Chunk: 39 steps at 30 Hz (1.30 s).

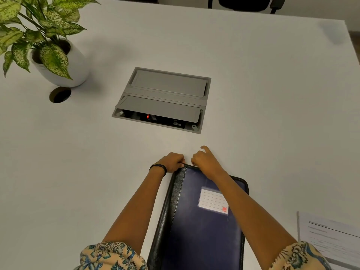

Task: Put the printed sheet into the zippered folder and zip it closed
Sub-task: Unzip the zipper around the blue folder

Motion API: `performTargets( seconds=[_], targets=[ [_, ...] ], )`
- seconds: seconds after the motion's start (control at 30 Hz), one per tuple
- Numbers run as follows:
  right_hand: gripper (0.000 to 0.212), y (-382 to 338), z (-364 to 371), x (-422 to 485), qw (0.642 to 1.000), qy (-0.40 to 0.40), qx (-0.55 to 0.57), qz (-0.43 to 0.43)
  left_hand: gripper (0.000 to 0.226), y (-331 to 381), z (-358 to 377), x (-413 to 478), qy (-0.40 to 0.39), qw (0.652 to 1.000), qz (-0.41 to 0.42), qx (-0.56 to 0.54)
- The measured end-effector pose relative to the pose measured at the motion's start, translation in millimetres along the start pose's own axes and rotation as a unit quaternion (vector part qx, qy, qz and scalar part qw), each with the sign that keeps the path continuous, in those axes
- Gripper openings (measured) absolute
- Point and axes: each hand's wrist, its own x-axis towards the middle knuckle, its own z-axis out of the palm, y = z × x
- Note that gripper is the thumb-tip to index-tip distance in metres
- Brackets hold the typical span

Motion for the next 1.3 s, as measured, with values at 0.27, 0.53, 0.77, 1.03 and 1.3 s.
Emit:
performTargets(
  seconds=[0.27, 0.53, 0.77, 1.03, 1.3],
  targets=[
    [0.023, 35.5, 13.2, -26.9, 0.998, 0.009, 0.041, 0.036, 0.018, -10.3, -6.9, 2.0, 0.025, 0.999, -0.019, -0.013],
    [0.022, 52.5, 18.5, -51.3, 0.995, 0.009, 0.053, 0.079, 0.014, -14.6, -3.8, 2.7, 0.050, 0.998, 0.010, -0.026],
    [0.023, 52.4, 19.8, -48.6, 0.995, 0.008, 0.063, 0.071, 0.017, 15.0, 9.9, -2.4, 0.096, 0.992, 0.070, -0.038],
    [0.021, 47.9, 8.0, -43.7, 0.998, -0.021, 0.048, 0.046, 0.019, 63.5, 32.9, 3.7, 0.089, 0.992, 0.074, -0.058],
    [0.025, 57.5, 5.5, -52.6, 0.997, -0.004, 0.039, 0.067, 0.015, 66.4, 33.9, 4.4, 0.088, 0.992, 0.067, -0.060]
  ],
)
